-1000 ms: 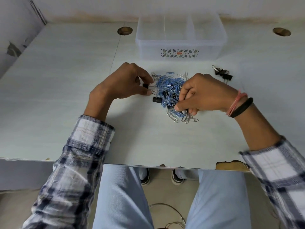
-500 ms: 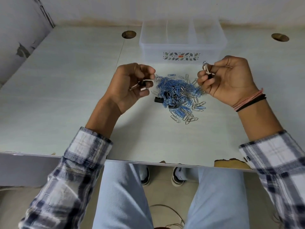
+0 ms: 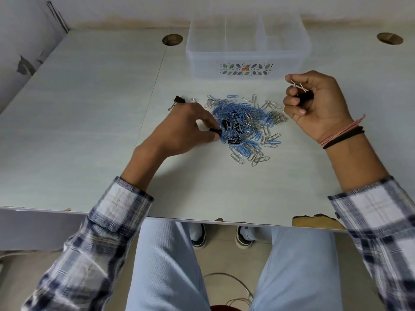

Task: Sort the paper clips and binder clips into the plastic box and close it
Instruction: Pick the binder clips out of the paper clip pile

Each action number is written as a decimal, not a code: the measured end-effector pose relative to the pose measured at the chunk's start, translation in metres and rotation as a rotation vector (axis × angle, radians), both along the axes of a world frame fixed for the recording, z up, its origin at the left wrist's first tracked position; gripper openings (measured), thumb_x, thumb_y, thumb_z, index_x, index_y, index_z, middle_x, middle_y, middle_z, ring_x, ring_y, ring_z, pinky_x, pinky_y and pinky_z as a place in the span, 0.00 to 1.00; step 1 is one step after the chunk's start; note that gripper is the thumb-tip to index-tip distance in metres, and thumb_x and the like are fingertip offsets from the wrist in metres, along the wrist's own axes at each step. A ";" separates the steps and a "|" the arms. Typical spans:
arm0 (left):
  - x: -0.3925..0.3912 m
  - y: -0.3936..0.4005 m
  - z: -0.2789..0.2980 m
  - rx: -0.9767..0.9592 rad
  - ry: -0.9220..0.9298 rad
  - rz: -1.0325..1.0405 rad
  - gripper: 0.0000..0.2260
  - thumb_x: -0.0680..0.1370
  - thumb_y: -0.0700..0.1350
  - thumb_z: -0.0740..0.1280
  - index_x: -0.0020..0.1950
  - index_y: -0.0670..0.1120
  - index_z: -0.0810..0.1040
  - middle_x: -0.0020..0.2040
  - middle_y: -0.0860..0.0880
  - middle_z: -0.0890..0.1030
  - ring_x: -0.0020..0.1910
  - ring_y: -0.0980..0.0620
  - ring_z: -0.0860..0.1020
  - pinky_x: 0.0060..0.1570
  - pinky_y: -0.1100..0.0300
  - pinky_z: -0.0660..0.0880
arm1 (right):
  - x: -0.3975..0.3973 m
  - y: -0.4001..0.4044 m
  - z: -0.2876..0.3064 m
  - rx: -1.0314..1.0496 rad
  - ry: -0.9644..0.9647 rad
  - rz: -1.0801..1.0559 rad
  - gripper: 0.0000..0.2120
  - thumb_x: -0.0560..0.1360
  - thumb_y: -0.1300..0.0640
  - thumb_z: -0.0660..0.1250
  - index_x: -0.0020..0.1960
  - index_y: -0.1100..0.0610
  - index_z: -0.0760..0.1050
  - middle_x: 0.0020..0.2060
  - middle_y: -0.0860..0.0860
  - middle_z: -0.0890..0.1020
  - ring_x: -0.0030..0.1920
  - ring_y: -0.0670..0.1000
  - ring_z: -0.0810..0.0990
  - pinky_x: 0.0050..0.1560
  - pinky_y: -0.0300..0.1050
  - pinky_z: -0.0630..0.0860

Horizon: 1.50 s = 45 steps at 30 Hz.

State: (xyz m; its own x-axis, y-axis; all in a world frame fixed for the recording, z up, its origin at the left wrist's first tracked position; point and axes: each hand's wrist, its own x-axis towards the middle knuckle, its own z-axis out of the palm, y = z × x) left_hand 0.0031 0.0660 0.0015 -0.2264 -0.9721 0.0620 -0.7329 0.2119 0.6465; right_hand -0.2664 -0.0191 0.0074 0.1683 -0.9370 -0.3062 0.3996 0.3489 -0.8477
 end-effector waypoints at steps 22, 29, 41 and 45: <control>0.061 -0.021 -0.004 -0.016 0.559 0.369 0.07 0.78 0.43 0.74 0.50 0.39 0.85 0.36 0.52 0.81 0.29 0.53 0.69 0.33 0.59 0.65 | -0.004 -0.005 -0.007 -0.019 -0.024 -0.048 0.03 0.77 0.59 0.64 0.48 0.58 0.74 0.30 0.50 0.71 0.27 0.47 0.67 0.22 0.38 0.59; 0.045 -0.021 0.000 0.093 0.768 0.225 0.07 0.82 0.41 0.67 0.46 0.43 0.84 0.46 0.43 0.86 0.30 0.51 0.68 0.31 0.61 0.65 | 0.001 -0.002 -0.006 -0.079 0.036 -0.024 0.03 0.76 0.60 0.67 0.44 0.57 0.74 0.30 0.50 0.72 0.27 0.47 0.68 0.23 0.38 0.59; -0.018 -0.030 0.009 0.154 1.116 0.136 0.08 0.83 0.39 0.65 0.51 0.38 0.83 0.48 0.41 0.85 0.29 0.54 0.66 0.25 0.66 0.59 | 0.047 0.031 -0.004 -0.471 0.305 0.395 0.15 0.73 0.62 0.75 0.55 0.70 0.80 0.31 0.54 0.67 0.29 0.54 0.55 0.30 0.44 0.53; -0.032 -0.033 0.007 0.205 1.204 0.147 0.08 0.83 0.39 0.65 0.50 0.38 0.82 0.48 0.41 0.85 0.29 0.56 0.66 0.25 0.66 0.58 | 0.054 0.034 -0.006 -0.488 0.272 0.283 0.18 0.75 0.61 0.74 0.50 0.77 0.75 0.31 0.59 0.57 0.30 0.57 0.53 0.30 0.44 0.52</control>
